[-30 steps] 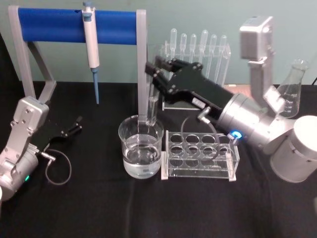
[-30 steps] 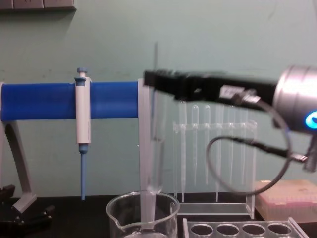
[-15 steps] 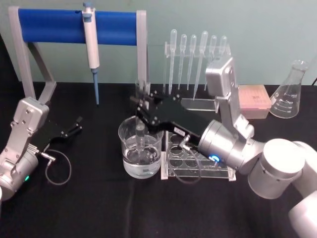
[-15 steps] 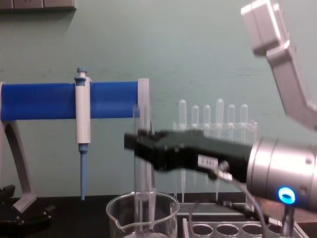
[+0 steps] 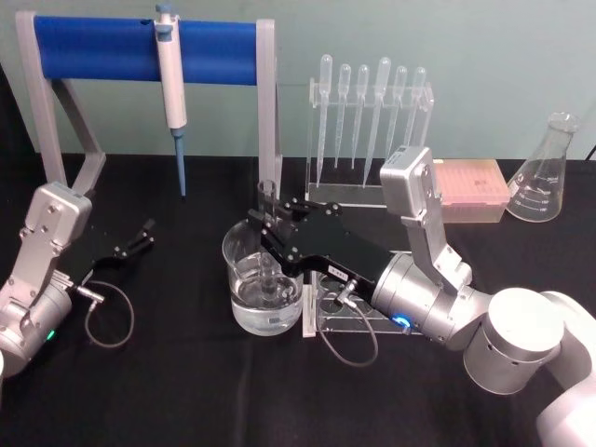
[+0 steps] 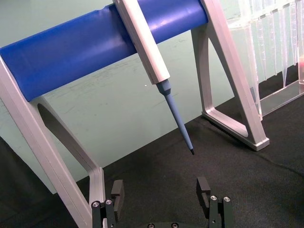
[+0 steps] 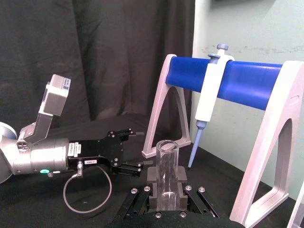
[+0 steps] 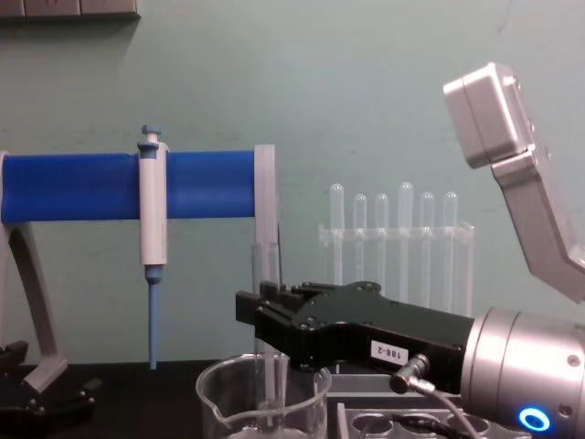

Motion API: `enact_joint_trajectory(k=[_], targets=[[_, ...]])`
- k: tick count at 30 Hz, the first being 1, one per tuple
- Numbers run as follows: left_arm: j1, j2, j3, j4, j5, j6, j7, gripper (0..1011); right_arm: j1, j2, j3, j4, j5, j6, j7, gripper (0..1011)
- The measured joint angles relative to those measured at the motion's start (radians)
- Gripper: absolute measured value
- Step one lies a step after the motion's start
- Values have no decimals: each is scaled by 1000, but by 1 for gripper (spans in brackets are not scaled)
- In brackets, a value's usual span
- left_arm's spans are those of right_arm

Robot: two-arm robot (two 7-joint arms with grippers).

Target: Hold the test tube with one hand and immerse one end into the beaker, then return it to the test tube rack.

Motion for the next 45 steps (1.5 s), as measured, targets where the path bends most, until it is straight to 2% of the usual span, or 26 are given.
enact_joint_trajectory(k=[13,45], targets=[[0,0,0,0,0,0,0,1000,-6,-9,11,17,-11,-10,12,224],[0,0,0,0,0,0,0,1000,-4,-8,9,14,-9,-7,12,224]])
